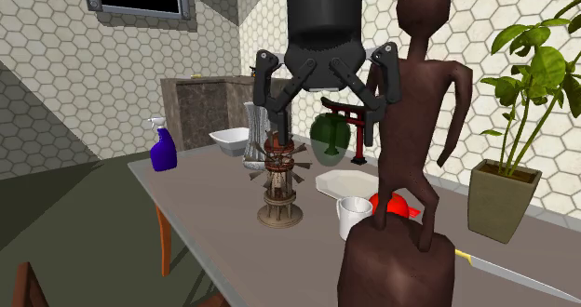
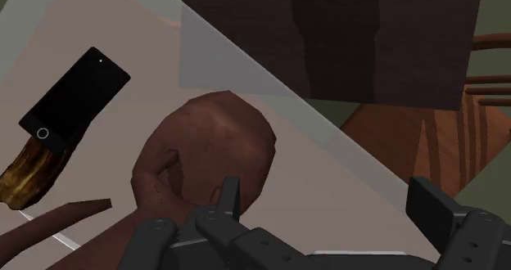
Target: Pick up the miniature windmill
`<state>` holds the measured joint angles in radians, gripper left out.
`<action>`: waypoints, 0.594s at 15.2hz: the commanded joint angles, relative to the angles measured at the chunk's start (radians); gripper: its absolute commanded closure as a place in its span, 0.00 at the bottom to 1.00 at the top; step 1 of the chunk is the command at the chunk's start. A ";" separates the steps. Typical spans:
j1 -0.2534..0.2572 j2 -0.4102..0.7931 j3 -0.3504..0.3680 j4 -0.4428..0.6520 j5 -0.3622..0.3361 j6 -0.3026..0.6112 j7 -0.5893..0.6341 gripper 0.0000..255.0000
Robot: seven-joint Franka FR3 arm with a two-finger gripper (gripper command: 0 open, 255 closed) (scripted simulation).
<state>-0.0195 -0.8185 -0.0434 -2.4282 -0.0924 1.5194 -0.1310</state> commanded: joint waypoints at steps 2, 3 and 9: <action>0.007 0.031 0.008 0.006 0.004 0.029 0.005 0.00; 0.014 0.062 0.017 0.012 0.007 0.057 0.010 0.00; 0.048 0.261 0.067 0.079 0.014 0.208 0.038 0.00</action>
<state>0.0223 -0.5879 0.0132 -2.3612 -0.0801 1.7040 -0.0999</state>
